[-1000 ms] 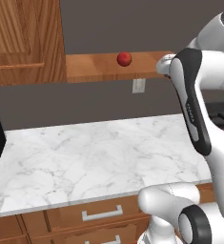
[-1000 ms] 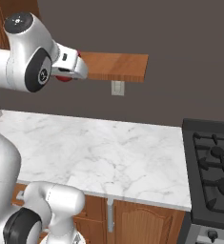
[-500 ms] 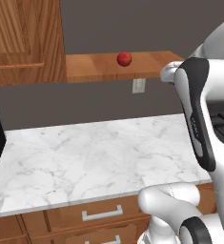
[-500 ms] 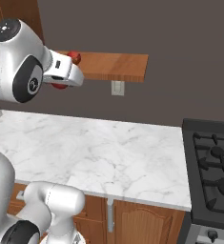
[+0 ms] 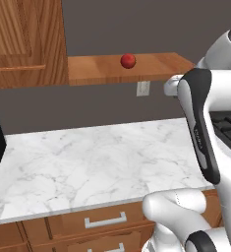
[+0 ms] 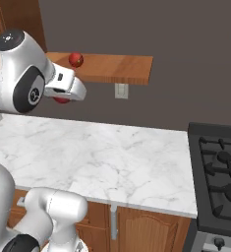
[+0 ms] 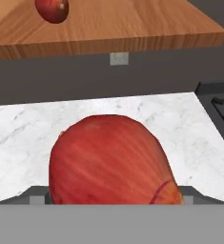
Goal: Pick the onions from the cabinet and place them in one bowl. Pick the avocado from the sink and place it in the other bowl.
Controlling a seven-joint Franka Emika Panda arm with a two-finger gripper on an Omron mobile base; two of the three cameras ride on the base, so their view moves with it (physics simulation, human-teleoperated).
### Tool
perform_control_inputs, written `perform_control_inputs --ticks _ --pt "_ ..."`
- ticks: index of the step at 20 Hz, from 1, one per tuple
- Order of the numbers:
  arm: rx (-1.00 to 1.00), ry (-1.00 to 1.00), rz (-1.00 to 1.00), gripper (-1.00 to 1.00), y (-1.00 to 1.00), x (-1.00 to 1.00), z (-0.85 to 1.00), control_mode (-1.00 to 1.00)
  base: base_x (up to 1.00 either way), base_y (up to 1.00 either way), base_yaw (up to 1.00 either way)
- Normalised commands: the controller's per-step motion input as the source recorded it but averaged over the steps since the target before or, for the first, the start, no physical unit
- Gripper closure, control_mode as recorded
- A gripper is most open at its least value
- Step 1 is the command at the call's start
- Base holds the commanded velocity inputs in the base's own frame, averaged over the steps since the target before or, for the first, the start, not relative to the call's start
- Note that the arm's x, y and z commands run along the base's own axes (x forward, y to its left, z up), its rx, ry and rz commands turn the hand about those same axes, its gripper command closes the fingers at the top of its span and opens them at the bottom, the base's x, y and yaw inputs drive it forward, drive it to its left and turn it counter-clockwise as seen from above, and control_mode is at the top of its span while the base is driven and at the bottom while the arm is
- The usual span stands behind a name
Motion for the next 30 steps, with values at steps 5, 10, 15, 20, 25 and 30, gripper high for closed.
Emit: perform_control_inputs --ticks 5,10,15,20,25,30 --pt "0.0 0.08 0.0 1.0 0.0 -0.2 -0.33 -1.0 0.0 0.0 0.0" --pt "0.0 0.02 0.0 1.0 0.0 -0.32 -0.32 -1.0 0.0 0.0 0.0" --pt "0.0 0.0 0.0 1.0 0.0 -0.14 -0.11 1.0 -0.18 0.0 -0.02" --pt "0.0 0.0 0.0 1.0 0.0 0.0 0.0 1.0 -0.28 -0.02 -0.48" --pt "0.0 0.0 0.0 1.0 0.0 0.0 0.0 1.0 -0.22 -0.07 -0.77" --pt "0.0 0.0 0.0 1.0 0.0 0.0 0.0 1.0 -0.04 0.0 -0.84"
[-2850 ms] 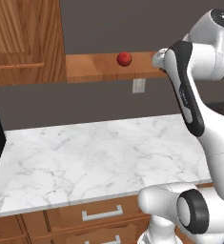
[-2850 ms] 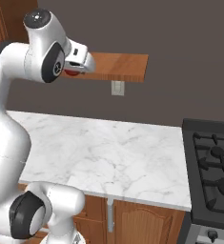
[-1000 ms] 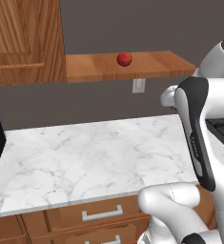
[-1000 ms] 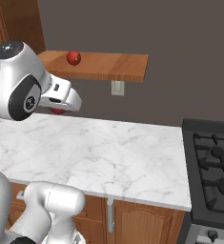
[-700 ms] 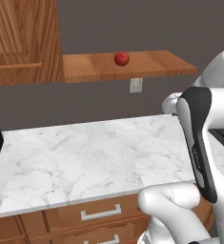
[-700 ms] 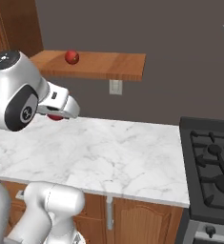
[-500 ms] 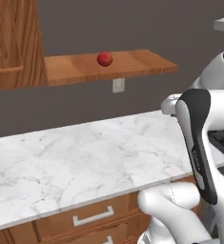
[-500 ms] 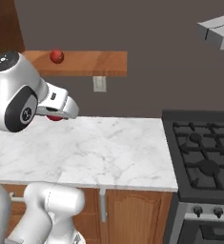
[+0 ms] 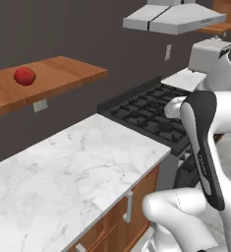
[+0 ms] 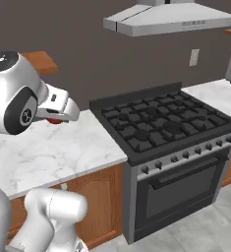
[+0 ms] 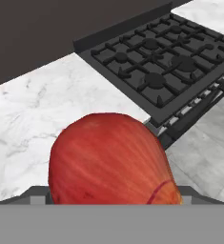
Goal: Pick the onions from the cabinet and place them in one bowl. Pick the avocado from the sink and place it in the other bowl.
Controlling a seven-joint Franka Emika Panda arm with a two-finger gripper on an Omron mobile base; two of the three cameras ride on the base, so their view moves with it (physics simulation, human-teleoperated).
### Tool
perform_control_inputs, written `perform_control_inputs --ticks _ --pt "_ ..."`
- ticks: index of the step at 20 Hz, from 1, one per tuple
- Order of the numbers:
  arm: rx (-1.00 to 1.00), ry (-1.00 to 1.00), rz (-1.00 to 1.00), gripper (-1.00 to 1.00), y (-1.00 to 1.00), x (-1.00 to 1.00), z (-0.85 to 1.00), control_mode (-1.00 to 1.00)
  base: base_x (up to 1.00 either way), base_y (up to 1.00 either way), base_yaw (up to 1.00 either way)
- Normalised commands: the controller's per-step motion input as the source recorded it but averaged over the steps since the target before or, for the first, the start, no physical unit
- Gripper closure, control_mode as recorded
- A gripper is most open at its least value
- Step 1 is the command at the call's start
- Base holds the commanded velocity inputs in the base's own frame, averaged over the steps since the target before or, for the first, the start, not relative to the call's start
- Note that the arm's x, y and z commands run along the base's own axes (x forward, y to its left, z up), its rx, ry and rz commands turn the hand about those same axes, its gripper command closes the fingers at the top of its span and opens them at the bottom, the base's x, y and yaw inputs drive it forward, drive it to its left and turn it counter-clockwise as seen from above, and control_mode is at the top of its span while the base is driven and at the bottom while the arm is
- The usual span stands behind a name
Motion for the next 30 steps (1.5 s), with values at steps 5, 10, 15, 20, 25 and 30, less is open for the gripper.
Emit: perform_control_inputs --ticks 5,10,15,20,25,30 --pt "0.0 0.0 0.0 1.0 0.0 0.0 0.0 1.0 0.0 -0.03 -0.85" --pt "0.0 0.0 0.0 1.0 0.0 0.0 0.0 1.0 0.0 -0.02 -0.84" --pt "0.0 0.0 0.0 1.0 0.0 0.0 0.0 1.0 0.0 -0.02 -0.82" --pt "0.0 0.0 0.0 1.0 0.0 0.0 0.0 1.0 0.0 -0.01 -0.79" --pt "0.0 0.0 0.0 1.0 0.0 0.0 0.0 1.0 0.01 -0.05 -0.76" --pt "0.0 0.0 0.0 1.0 0.0 0.0 0.0 1.0 0.46 -0.18 -0.62"
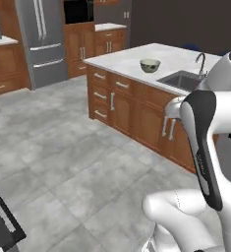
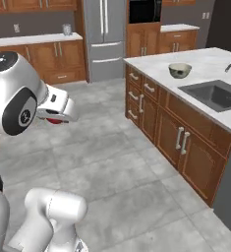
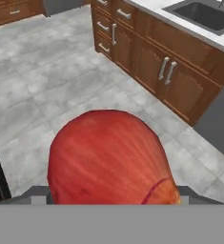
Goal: Pick the onions from the cabinet and place them in one bowl. Pick the avocado from the sink and place it in the other bowl.
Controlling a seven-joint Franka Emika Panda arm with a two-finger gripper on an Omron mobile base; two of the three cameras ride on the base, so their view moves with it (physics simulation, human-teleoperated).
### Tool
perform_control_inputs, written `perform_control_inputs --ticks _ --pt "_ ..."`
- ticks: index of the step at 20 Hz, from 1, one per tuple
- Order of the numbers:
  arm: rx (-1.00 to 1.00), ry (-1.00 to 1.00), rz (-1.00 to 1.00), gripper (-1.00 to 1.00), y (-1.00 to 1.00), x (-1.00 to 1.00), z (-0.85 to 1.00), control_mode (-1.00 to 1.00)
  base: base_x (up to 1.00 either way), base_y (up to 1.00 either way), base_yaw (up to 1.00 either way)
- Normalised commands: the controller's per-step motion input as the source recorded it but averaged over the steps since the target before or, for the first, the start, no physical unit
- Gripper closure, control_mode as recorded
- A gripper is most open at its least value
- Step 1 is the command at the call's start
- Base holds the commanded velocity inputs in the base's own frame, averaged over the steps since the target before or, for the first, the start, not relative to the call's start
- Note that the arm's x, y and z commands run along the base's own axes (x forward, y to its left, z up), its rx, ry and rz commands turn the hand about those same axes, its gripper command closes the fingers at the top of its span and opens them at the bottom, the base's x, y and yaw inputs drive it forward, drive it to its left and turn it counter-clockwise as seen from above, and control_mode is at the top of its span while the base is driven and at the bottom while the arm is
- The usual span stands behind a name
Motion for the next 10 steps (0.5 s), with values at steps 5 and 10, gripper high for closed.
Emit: perform_control_inputs --ticks 5,10 --pt "0.0 0.0 0.0 1.0 0.0 0.0 0.0 1.0 0.69 -0.16 -0.53" --pt "0.0 0.0 0.0 1.0 0.0 0.0 0.0 1.0 0.83 -0.07 -0.48"
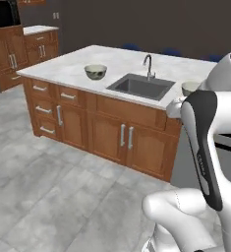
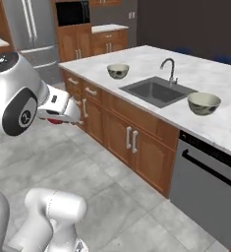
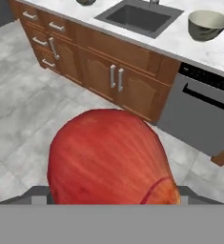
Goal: Pick the onions from the cabinet and place them in one bowl. Pick the avocado from the sink and place it in the other bowl.
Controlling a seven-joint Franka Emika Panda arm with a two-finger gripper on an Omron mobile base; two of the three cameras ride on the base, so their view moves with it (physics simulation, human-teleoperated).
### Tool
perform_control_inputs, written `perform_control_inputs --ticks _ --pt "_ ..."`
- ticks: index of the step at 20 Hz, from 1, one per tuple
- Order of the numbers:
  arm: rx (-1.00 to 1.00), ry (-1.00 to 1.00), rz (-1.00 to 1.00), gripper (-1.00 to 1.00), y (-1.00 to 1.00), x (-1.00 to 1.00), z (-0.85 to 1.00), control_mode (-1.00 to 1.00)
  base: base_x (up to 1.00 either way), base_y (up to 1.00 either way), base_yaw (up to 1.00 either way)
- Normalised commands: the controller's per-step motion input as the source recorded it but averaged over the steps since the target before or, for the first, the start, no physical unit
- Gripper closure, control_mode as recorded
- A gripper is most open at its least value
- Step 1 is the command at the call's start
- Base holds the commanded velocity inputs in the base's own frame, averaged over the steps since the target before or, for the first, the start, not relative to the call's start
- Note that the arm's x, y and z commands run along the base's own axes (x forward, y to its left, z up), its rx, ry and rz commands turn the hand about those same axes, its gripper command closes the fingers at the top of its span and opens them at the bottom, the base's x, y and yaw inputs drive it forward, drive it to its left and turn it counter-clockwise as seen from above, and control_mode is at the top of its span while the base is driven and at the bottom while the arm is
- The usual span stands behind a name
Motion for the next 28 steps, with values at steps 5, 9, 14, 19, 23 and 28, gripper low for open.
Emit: perform_control_inputs --ticks 5,9,14,19,23,28 --pt "0.0 0.0 0.0 1.0 0.0 0.0 0.0 1.0 0.89 0.0 -0.39" --pt "0.0 0.0 0.0 1.0 0.0 0.0 0.0 1.0 0.81 0.0 -0.43" --pt "0.0 0.0 0.0 1.0 0.0 0.0 0.0 1.0 0.71 0.08 -0.45" --pt "0.0 0.0 0.0 1.0 0.0 0.0 0.0 1.0 0.43 0.29 -0.4" --pt "0.0 0.0 0.0 1.0 0.0 0.0 0.0 1.0 0.38 0.41 -0.36" --pt "0.0 0.0 0.0 1.0 0.0 0.0 0.0 1.0 0.39 0.31 -0.31"
